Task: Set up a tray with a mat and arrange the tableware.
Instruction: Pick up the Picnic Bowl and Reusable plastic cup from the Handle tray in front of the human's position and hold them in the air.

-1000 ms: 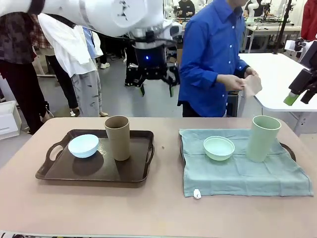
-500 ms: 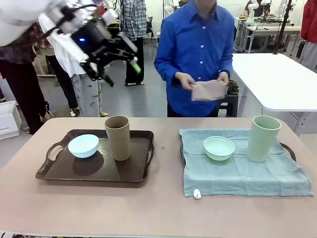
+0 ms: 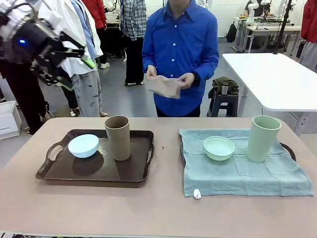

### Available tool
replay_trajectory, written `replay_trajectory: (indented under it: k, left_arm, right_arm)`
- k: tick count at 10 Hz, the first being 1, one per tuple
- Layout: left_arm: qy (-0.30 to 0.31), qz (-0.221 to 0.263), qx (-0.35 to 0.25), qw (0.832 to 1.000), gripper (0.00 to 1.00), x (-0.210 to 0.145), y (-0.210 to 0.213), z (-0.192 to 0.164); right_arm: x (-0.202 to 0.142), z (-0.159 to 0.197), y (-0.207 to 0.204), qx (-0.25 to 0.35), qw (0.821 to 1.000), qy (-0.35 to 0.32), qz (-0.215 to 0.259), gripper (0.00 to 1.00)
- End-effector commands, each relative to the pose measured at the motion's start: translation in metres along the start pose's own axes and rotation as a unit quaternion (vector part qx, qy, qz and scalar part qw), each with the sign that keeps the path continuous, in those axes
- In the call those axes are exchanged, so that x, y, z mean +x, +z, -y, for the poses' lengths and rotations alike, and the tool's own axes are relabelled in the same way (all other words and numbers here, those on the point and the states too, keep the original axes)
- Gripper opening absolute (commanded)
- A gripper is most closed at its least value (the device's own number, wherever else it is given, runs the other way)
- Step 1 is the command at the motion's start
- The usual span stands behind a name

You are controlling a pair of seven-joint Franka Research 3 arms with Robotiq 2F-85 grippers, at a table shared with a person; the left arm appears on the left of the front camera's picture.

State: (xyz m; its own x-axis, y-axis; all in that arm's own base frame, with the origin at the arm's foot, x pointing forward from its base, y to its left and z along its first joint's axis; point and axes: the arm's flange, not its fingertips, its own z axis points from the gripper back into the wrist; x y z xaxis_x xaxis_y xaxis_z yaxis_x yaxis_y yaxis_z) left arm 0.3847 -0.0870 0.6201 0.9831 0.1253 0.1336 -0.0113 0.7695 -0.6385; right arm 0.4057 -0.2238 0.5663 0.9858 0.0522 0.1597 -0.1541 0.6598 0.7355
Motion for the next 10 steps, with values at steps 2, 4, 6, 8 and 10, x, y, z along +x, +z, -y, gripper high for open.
replay_trajectory:
  k: [2, 4, 6, 8, 10]
  left_arm:
    - [-0.038, 0.045, 0.031, 0.998, 1.0, -0.004, 0.032, -0.016]
    - [0.005, 0.012, -0.002, 1.0, 1.0, 0.001, 0.02, -0.016]
    - [0.005, 0.012, -0.002, 1.0, 1.0, 0.001, 0.02, -0.016]
    - [0.012, 0.0, -0.011, 1.0, 1.0, 0.017, 0.024, -0.041]
    - [0.033, -0.047, -0.077, 0.995, 1.0, 0.032, 0.045, -0.092]
  right_arm:
    - [-0.001, 0.012, -0.013, -0.002, 0.998, -0.068, -0.001, 1.0]
    - [-0.003, 0.017, 0.0, 0.003, 0.999, -0.04, 0.001, 1.0]
    - [-0.003, 0.017, 0.0, 0.003, 0.999, -0.04, 0.001, 1.0]
    - [0.005, 0.024, -0.013, 0.015, 0.986, -0.157, 0.061, 1.0]
    - [-0.006, 0.026, -0.024, 0.078, 0.961, -0.255, 0.078, 1.0]
